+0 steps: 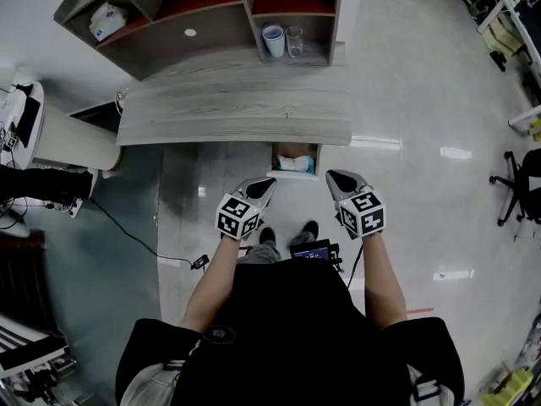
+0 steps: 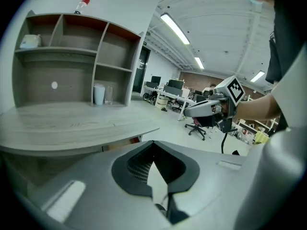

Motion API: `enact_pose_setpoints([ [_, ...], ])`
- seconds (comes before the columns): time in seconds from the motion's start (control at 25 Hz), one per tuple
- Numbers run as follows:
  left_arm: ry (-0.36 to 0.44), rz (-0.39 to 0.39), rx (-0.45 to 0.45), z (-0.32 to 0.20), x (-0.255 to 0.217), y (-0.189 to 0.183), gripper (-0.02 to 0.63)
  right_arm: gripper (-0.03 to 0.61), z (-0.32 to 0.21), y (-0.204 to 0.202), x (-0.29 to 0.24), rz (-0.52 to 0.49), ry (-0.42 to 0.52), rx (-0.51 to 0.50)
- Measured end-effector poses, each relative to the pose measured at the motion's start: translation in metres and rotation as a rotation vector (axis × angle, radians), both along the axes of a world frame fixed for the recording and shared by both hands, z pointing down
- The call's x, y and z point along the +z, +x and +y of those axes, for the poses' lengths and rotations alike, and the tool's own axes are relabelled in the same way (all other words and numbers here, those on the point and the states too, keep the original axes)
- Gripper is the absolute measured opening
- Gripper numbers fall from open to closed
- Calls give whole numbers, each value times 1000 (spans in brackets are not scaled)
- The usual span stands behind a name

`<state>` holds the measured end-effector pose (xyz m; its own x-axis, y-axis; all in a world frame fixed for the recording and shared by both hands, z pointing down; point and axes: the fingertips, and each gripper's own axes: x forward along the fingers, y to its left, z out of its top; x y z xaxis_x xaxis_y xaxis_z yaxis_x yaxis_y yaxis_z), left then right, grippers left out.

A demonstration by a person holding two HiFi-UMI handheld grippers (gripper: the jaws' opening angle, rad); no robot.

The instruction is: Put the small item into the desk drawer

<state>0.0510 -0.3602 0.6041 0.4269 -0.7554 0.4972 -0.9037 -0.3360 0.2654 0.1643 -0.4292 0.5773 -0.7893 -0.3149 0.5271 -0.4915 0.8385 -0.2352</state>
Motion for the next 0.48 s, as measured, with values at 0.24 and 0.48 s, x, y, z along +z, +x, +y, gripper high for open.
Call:
enact_pose_setpoints([
  [0.24, 29, -18, 32, 7, -8, 3, -2, 2, 24, 4, -3, -14, -18, 46],
  [0.48, 106, 15, 76, 25, -32, 9, -5, 2, 54, -3, -14, -5, 6, 95],
])
